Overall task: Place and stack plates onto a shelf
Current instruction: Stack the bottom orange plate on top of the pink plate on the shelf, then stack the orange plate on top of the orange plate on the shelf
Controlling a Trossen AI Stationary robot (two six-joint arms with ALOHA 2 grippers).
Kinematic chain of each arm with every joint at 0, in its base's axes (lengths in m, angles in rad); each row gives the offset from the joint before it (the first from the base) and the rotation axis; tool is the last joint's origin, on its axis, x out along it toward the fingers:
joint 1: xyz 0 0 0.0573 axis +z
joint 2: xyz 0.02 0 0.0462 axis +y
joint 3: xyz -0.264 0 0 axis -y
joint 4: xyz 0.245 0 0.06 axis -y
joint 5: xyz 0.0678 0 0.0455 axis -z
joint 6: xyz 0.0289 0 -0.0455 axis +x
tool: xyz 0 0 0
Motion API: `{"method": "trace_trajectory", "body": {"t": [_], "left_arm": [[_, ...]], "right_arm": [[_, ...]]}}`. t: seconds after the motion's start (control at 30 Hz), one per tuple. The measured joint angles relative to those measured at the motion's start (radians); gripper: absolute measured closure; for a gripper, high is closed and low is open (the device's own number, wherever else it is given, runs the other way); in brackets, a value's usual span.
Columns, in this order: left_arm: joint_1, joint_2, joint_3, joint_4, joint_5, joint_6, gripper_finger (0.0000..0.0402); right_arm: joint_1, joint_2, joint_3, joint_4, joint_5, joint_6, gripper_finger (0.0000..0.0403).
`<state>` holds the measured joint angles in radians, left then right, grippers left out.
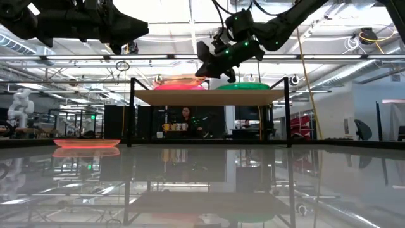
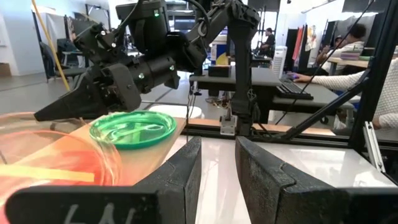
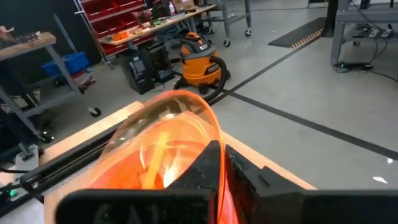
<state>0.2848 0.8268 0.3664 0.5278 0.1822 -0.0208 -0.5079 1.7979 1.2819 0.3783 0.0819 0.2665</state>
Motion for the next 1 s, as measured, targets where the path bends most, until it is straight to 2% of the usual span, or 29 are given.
{"method": "trace_trajectory", "body": {"t": [0.1, 0.3, 0.43, 0.6, 0.67, 0.73, 0.8, 0.87, 1.0], "left_arm": [[0.0, 0.0, 0.0, 0.0, 0.0, 0.0, 0.0298], [0.0, 0.0, 0.0, -0.008, 0.0, -0.001, 0.0298], [0.0, 0.0, 0.0, -0.081, -0.043, -0.001, 0.0298], [0.001, 0.0, 0.001, -0.341, -0.254, 0.024, 0.0298], [-0.004, 0.001, 0.042, -0.559, -0.367, 0.027, 0.0298], [-0.028, 0.021, 0.115, -0.794, -0.463, -0.036, 0.0298], [-0.062, 0.065, 0.165, -0.94, -0.527, -0.109, 0.0298], [-0.092, 0.114, 0.176, -0.991, -0.558, -0.145, 0.0298], [-0.109, 0.244, 0.183, -0.97, -0.572, -0.128, 0.0298]], "right_arm": [[0.004, 0.0, 0.0, 0.006, -0.005, -0.002, 0.0357], [0.013, -0.027, -0.002, 0.006, -0.019, -0.005, 0.0247], [0.024, -0.108, -0.002, -0.004, -0.173, -0.099, 0.0203], [0.076, -0.259, -0.002, -0.116, -0.268, -0.133, 0.02], [0.107, -0.321, -0.003, -0.183, -0.268, -0.165, 0.0205], [0.144, -0.383, -0.029, -0.216, -0.267, -0.241, 0.0209], [0.181, -0.444, -0.07, -0.225, -0.257, -0.309, 0.021], [0.218, -0.499, -0.114, -0.217, -0.218, -0.335, 0.021], [0.267, -0.608, -0.208, -0.18, -0.135, -0.362, 0.0209]]}}
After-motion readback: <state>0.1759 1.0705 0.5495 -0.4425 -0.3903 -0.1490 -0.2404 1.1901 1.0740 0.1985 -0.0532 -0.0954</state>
